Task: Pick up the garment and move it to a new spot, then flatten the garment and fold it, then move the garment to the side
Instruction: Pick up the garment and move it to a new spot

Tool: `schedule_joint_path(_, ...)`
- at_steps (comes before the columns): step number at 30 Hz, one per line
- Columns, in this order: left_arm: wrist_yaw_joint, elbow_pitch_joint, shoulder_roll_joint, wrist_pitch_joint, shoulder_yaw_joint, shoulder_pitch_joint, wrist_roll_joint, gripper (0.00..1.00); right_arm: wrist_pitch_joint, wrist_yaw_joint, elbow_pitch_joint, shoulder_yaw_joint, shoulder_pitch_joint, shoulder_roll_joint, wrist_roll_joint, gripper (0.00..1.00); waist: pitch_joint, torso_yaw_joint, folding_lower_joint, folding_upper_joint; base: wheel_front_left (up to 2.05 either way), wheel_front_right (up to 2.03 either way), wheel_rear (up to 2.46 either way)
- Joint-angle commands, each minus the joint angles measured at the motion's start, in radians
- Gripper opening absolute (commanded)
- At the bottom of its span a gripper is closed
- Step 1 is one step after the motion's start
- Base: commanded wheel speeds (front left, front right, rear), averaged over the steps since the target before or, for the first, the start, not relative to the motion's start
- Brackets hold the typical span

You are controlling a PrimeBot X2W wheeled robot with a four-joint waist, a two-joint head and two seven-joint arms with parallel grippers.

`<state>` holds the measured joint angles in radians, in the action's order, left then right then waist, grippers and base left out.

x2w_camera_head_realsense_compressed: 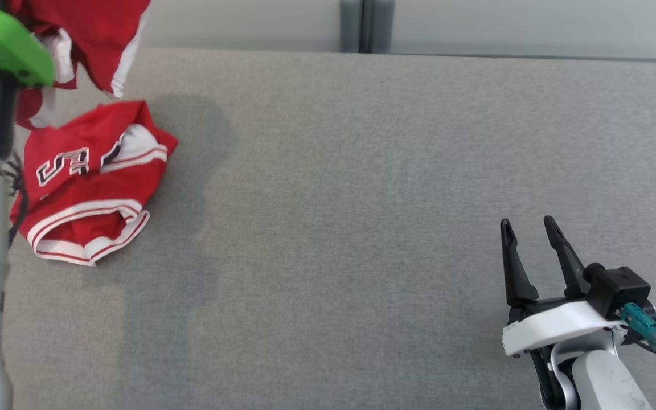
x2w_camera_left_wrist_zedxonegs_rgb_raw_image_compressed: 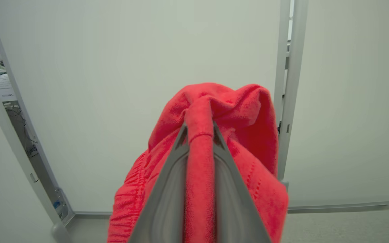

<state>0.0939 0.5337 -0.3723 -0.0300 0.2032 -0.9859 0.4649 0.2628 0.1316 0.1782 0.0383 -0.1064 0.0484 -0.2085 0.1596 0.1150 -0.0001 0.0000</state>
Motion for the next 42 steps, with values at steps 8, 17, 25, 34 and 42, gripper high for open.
schedule_joint_path(8, 0.003, -0.204, 0.122, -0.032, 0.092, 0.095, 0.031, 0.0, 0.003, -0.002, -0.014, -0.039, 0.02, 0.003, 0.028, 1.0, -0.071, -0.225, 0.0001, 0.0, 0.0, 0.0, 0.0)
schedule_joint_path(17, -0.015, -0.163, 0.234, 0.036, 0.206, 0.22, -0.005, 0.0, 0.003, -0.002, -0.031, -0.042, -0.005, 0.003, 0.026, 1.0, 0.003, -0.404, 0.0001, 0.0, 0.0, 0.0, 0.0)
schedule_joint_path(25, 0.001, 0.081, 0.271, 0.131, 0.334, 0.297, -0.079, 0.0, 0.003, -0.002, -0.041, -0.033, -0.02, 0.002, -0.006, 1.0, 0.062, -0.476, 0.0001, 0.0, 0.0, 0.0, 0.0)
schedule_joint_path(34, 0.011, 0.26, 0.314, 0.236, 0.376, 0.296, -0.033, 1.0, 0.003, -0.002, -0.047, -0.066, -0.007, 0.003, -0.003, 1.0, 0.054, -0.396, 0.0001, 0.0, 0.0, 0.0, 0.0)
schedule_joint_path(42, -0.002, 0.132, 0.319, 0.295, 0.328, 0.388, 0.035, 1.0, 0.003, -0.002, -0.057, -0.129, 0.025, 0.003, 0.017, 1.0, -0.022, -0.255, 0.0001, 0.0, 0.0, 0.0, 0.0)
